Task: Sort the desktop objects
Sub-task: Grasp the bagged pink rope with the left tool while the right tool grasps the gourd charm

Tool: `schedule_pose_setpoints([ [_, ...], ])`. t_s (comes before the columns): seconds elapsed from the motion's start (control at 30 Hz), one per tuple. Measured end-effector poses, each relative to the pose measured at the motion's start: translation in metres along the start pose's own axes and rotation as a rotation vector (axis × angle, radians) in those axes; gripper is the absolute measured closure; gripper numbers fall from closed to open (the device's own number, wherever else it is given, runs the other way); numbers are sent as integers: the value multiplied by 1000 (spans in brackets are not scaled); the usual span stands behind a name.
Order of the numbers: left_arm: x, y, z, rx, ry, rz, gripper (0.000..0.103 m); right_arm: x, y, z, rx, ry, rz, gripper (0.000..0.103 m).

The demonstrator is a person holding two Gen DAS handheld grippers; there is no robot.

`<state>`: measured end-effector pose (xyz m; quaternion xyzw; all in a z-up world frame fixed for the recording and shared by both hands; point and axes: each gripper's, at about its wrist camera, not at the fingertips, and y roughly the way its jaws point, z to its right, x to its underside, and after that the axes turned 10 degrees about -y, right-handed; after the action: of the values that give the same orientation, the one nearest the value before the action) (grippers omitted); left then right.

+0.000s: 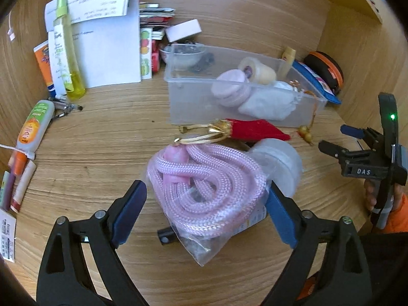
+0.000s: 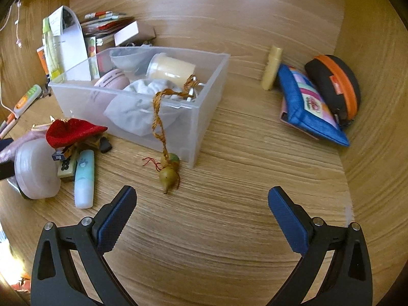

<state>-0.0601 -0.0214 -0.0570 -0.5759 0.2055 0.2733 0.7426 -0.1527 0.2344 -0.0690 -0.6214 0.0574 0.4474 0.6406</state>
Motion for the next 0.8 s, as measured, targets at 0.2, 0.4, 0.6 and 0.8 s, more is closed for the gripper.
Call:
schedule_pose_setpoints([
  [0.2,-6,-8,-26,-87,-57,40,11,-5,16,1,-84,20,-33,7],
  [0.4,-13,-9,-49,-110,-111,35,11,-7,30,1,-166,60,-72,30],
  [0.6,-22,10,-32,-112,-32,9,11,-9,32,-10,-147,24,-70,36],
  [0.8,-38,41,-44,-118,-69,-74,10,-11,35,-16,-137,1,-73,42],
])
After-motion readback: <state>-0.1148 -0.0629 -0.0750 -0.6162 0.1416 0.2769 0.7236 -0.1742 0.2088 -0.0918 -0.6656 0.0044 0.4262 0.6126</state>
